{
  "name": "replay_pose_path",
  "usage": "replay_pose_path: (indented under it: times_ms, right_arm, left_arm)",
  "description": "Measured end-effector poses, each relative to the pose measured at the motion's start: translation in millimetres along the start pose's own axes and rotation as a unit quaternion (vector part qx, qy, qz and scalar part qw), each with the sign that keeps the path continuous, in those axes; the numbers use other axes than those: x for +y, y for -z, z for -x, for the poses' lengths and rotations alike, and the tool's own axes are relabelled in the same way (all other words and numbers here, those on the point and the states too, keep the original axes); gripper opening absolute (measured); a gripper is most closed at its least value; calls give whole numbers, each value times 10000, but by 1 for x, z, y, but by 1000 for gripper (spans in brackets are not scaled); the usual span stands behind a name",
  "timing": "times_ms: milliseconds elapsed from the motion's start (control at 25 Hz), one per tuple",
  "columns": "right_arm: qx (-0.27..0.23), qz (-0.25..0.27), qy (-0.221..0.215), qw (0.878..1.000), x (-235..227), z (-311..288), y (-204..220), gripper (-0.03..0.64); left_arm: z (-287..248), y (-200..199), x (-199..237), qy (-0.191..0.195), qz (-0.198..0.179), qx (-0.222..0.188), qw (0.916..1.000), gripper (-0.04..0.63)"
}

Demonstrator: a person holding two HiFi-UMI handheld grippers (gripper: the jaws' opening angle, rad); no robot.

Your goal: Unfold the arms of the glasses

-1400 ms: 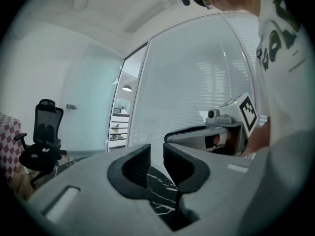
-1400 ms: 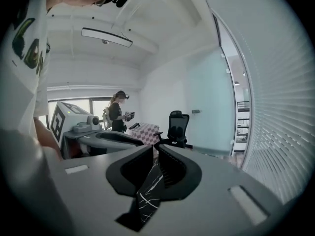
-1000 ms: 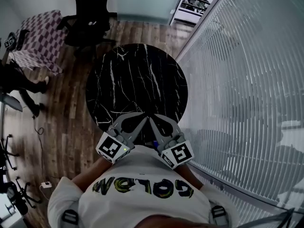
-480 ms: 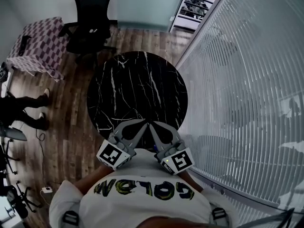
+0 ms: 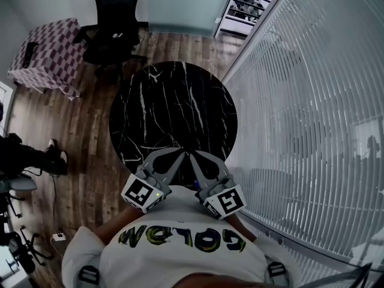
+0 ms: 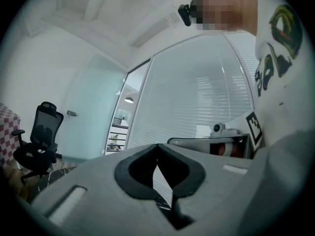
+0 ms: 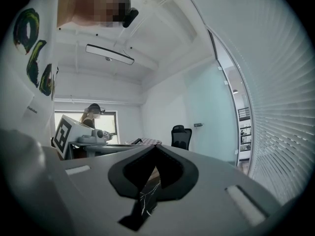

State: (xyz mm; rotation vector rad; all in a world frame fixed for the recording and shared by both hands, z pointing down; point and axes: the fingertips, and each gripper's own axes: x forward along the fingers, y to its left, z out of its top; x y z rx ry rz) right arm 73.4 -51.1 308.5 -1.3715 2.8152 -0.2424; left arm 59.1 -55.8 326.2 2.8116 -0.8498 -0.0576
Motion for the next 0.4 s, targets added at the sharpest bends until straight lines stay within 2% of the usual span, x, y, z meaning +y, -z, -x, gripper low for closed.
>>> replay_pose_path:
  times_ms: [400]
  right_arm:
    - [72, 78, 8, 9999, 1, 5, 7, 2]
  left_arm:
    - [6, 4, -3, -46, 78, 92, 9999, 5]
